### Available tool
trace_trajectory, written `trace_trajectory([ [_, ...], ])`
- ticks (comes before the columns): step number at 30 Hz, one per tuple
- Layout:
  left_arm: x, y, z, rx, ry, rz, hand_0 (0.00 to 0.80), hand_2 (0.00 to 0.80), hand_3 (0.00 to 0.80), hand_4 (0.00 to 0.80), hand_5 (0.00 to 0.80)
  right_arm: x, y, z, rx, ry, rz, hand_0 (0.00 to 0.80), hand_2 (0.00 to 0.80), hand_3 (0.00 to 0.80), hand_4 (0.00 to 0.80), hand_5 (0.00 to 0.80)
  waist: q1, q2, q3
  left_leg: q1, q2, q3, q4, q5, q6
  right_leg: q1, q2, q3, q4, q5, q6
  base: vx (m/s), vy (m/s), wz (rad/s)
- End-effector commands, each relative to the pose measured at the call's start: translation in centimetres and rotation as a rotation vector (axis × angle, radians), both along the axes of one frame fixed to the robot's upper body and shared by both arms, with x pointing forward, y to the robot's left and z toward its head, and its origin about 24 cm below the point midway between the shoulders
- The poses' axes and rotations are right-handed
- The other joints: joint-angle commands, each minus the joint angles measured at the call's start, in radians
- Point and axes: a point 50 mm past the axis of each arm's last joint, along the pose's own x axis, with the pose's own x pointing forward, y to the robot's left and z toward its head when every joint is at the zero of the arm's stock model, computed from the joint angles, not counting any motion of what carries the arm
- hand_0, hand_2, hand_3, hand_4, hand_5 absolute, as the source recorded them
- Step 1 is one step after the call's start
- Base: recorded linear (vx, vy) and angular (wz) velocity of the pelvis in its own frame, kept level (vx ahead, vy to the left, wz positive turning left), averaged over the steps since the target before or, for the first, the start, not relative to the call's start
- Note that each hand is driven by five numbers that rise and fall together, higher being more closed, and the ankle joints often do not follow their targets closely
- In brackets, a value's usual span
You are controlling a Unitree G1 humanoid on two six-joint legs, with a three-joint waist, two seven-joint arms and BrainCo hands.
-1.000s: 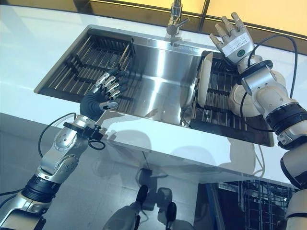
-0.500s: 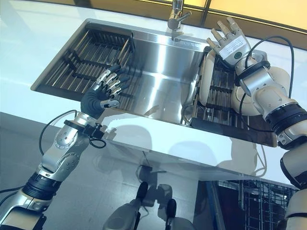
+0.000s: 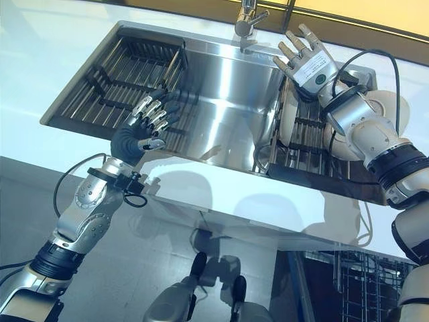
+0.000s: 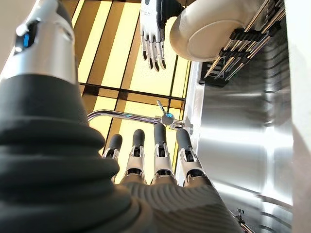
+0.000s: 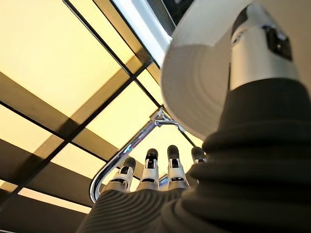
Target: Take plates into dishwasher
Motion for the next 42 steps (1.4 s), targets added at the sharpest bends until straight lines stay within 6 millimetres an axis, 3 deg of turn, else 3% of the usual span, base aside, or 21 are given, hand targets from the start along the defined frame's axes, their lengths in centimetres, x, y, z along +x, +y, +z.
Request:
trace_trajectory([
  [1, 0.0, 0.2, 2.5, -0.024, -0.125, -0.024, 0.000, 0.000, 0.000, 0.000, 0.000, -0.9, 2.0, 4.6, -0.071, -0.156, 0.081, 0.000, 0.000, 0.000, 0.000, 0.000, 0.004, -0.015, -0.033, 0.064, -0.017, 0.045, -0.001, -0.131, 0.045, -0.076, 0.018, 0.008, 0.004, 0.042, 0.010, 0.000, 0.000, 0.00],
  [8, -0.2, 0.2, 2.4, -0.027, -0.126, -0.025, 0.000, 0.000, 0.000, 0.000, 0.000, -0.9, 2.5, 3.9, -0.139, -0.099, 0.071, 0.000, 0.000, 0.000, 0.000, 0.000, 0.006, -0.015, -0.036, 0.066, -0.018, 0.044, -0.001, -0.130, 0.044, -0.074, 0.016, 0.003, 0.004, 0.041, 0.011, 0.000, 0.000, 0.00],
  [18, -0.4, 0.6, 2.6, -0.020, -0.134, -0.019, 0.000, 0.000, 0.000, 0.000, 0.000, 0.0, 2.0, 0.8, -0.259, 0.125, -0.080, 0.000, 0.000, 0.000, 0.000, 0.000, 0.010, -0.026, -0.031, 0.063, -0.014, 0.047, -0.001, -0.125, 0.042, -0.075, 0.014, -0.007, 0.004, 0.044, 0.011, 0.000, 0.000, 0.00],
  [19, -0.4, 0.7, 2.6, -0.017, -0.135, -0.020, 0.000, 0.000, 0.000, 0.000, 0.000, 0.1, 1.8, 0.6, -0.264, 0.141, -0.094, 0.436, 0.436, 0.436, 0.436, 0.436, 0.011, -0.028, -0.032, 0.063, -0.014, 0.047, -0.001, -0.124, 0.041, -0.075, 0.014, -0.009, 0.004, 0.044, 0.011, 0.000, 0.000, 0.00],
  [20, -0.4, 0.7, 2.6, -0.015, -0.135, -0.020, 0.000, 0.000, 0.000, 0.000, 0.000, 0.1, 1.7, 0.5, -0.264, 0.154, -0.099, 0.800, 0.800, 0.800, 0.800, 0.800, 0.011, -0.030, -0.032, 0.063, -0.014, 0.048, -0.001, -0.123, 0.041, -0.074, 0.014, -0.010, 0.004, 0.045, 0.011, 0.000, 0.000, 0.00],
  [30, -0.5, 0.6, 2.3, 0.002, -0.132, -0.030, 0.000, 0.000, 0.000, 0.000, 0.000, 0.4, 1.0, 0.7, -0.240, 0.158, -0.082, 0.800, 0.800, 0.800, 0.800, 0.800, 0.016, -0.041, -0.046, 0.075, -0.012, 0.048, -0.001, -0.124, 0.039, -0.062, 0.013, -0.014, 0.004, 0.044, 0.009, 0.000, 0.000, 0.00],
  [42, -0.7, 0.6, 1.3, 0.002, -0.094, -0.044, 0.000, 0.000, 0.000, 0.000, 0.000, -0.1, 0.2, 0.7, -0.204, 0.143, -0.036, 0.800, 0.800, 0.800, 0.800, 0.800, 0.009, -0.050, -0.119, 0.127, -0.012, 0.053, -0.001, -0.141, 0.039, -0.011, 0.013, -0.009, 0.004, 0.030, 0.013, 0.014, 0.004, 0.00],
])
